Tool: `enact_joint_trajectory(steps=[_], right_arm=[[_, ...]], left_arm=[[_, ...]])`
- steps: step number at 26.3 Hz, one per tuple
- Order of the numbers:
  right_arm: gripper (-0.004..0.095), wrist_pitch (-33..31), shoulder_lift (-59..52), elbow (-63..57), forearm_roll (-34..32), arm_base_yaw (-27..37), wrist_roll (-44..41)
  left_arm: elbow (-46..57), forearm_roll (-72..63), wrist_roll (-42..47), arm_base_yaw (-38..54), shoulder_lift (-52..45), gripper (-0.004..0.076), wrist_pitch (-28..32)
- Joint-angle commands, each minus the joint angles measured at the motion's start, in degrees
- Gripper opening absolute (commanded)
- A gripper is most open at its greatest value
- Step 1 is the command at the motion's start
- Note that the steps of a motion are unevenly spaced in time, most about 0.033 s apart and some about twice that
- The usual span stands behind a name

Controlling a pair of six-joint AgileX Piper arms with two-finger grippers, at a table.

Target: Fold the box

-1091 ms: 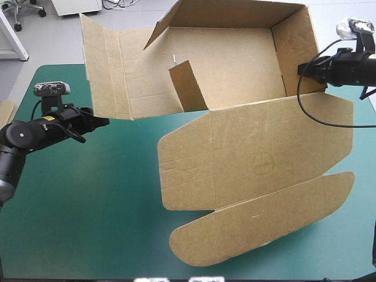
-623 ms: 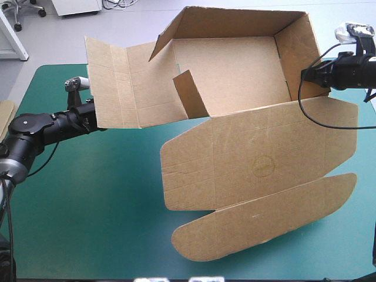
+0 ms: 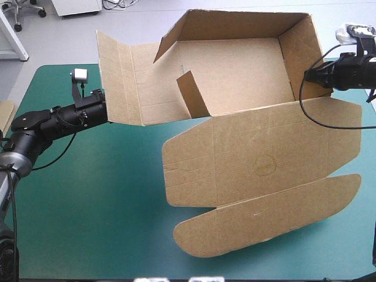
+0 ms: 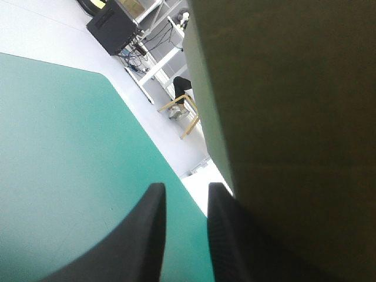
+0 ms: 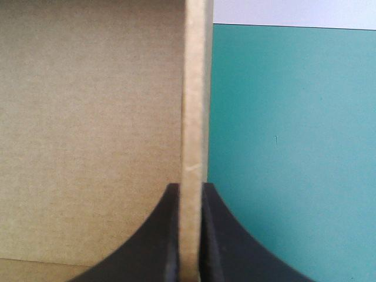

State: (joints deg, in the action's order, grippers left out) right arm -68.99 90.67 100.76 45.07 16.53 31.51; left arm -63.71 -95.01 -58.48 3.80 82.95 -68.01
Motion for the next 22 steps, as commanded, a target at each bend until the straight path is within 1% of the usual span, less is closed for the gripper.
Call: enact_joint_trajectory(steps=[1,10,11,16,18,22], right_arm=[[-0.0005,2.3,-2.6,1.6,4.6,0.4,-0.7],[-0.0005,2.6,-2.6,1.6,4.4,0.4,-0.6],[-0.0005,2.8,-2.6,1.6,4.3,0.4,-0.6],[-0.0005,3.2,-2.6,1.6,4.0,0.4,-0.3],[-0.0005,3.5,-2.6,1.6,3.5,0.4,-0.2],[-0.0005,4.1,-2.6,1.6,2.1,0.4,-0.2]], left_arm=[[-1.8,-6.0,0.0,-1.8,-1.6,0.0181,-5.0],[-6.3,-6.0,1.1,-7.4,-0.2,0.0181,-3.9],[-7.7,-6.0,1.6,-7.9,-0.2,0.018,-2.8],[-12.8,-6.0,2.9,-11.2,-0.2,0.0168,7.5],[-13.4,-6.0,3.2,-11.9,-0.2,0.0168,8.3],[-14.5,-6.0,4.8,-12.5,-0.2,0.0168,7.8]])
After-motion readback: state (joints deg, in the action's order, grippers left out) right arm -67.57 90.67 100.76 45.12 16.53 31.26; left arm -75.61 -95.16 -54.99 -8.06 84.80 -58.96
